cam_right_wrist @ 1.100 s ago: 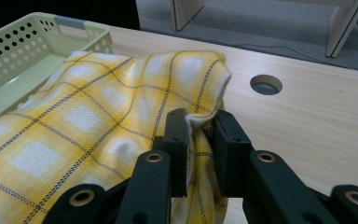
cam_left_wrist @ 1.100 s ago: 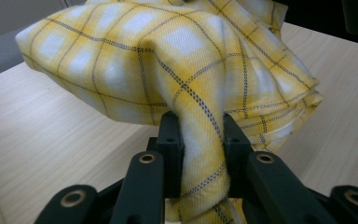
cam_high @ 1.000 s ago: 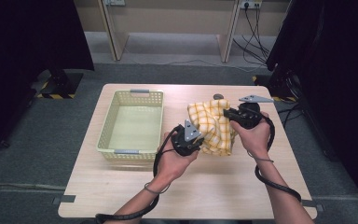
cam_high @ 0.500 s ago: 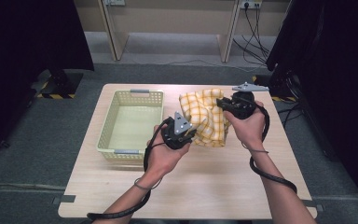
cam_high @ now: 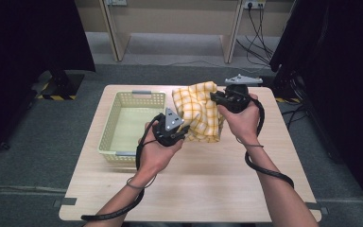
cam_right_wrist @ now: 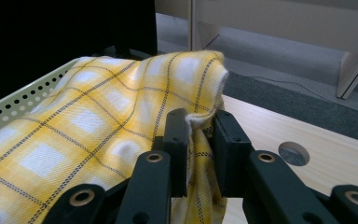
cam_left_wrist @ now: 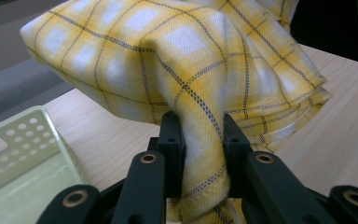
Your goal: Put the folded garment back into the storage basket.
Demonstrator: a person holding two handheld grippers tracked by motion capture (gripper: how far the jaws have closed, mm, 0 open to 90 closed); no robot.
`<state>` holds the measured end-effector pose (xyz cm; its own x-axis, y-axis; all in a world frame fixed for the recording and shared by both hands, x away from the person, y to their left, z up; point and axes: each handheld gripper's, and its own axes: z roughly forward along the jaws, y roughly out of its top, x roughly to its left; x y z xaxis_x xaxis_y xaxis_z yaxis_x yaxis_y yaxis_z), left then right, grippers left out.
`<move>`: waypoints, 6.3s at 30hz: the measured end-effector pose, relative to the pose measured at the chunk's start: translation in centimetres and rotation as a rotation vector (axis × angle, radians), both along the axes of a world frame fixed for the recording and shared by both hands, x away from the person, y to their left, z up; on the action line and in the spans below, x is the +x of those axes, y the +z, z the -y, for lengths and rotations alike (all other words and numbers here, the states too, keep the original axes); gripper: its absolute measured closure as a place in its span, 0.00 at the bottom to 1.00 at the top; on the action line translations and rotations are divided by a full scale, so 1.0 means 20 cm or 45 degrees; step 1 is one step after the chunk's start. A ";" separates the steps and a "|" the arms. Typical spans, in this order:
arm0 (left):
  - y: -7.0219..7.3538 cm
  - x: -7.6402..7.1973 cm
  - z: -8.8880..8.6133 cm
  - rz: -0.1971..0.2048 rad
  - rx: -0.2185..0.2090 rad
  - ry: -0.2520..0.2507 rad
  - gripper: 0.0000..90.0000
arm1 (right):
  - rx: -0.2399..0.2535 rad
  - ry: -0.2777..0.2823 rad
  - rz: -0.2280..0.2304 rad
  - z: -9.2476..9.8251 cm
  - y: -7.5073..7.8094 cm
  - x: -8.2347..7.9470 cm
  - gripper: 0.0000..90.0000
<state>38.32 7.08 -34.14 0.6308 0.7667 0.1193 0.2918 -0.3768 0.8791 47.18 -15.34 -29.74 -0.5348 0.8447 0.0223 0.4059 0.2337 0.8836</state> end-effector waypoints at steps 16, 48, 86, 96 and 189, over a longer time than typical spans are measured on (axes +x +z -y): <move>0.05 0.00 -0.16 0.016 0.007 0.068 0.84 | 0.004 0.054 0.021 -0.16 0.07 0.03 0.86; 0.08 -0.03 -0.45 0.025 0.020 0.196 0.84 | -0.001 0.161 0.043 -0.51 0.13 0.06 0.86; -0.02 -0.01 -0.70 -0.038 0.016 0.313 0.84 | -0.017 0.231 -0.008 -0.78 0.07 0.11 0.86; -0.06 0.00 -0.76 -0.066 0.018 0.343 0.84 | -0.019 0.244 -0.037 -0.85 0.02 0.13 0.86; -0.36 0.25 -0.95 -0.527 0.242 0.373 0.82 | -0.140 0.216 -0.307 -1.17 -0.44 0.27 0.86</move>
